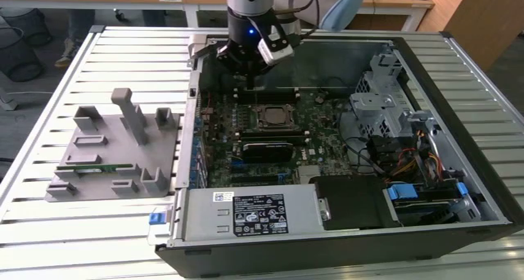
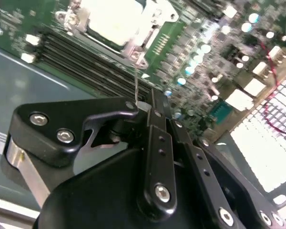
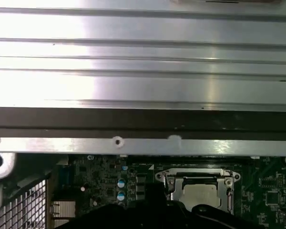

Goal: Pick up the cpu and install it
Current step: 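Install the first cpu locking lever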

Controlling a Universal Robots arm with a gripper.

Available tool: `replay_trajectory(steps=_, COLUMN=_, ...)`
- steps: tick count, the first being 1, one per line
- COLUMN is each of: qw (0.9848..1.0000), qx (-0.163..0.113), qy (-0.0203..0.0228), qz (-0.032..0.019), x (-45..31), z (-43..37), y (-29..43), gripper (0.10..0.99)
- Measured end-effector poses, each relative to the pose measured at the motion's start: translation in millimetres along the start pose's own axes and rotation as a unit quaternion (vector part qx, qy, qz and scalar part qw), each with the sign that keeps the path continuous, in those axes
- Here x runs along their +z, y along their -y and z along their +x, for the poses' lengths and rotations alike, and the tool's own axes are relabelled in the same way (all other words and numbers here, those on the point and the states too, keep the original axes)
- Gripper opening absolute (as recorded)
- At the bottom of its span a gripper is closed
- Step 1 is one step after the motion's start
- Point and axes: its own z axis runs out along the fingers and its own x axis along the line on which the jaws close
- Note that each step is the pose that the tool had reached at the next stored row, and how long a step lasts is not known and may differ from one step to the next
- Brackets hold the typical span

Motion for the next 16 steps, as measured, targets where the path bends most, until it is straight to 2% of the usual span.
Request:
replay_trajectory(steps=5, qw=1.0000, qx=0.000, qy=-0.0002, qz=-0.0001, x=1.1, z=-22.4, y=0.0, gripper=0.106)
replay_trajectory(steps=6, qw=1.0000, qx=-0.001, qy=-0.0002, qz=-0.0014, x=1.1, z=-24.1, y=0.1, gripper=0.106)
replay_trajectory(steps=8, qw=1.0000, qx=-0.002, qy=-0.0002, qz=-0.0078, x=1.3, z=-24.4, y=0.3, gripper=0.106)
replay_trajectory(steps=13, qw=0.9999, qx=-0.002, qy=-0.0001, qz=-0.0135, x=2.8, z=-25.0, y=1.6, gripper=0.106)
replay_trajectory(steps=16, qw=0.9997, qx=-0.002, qy=-0.0001, qz=-0.0245, x=4.0, z=-27.4, y=2.0, gripper=0.106)
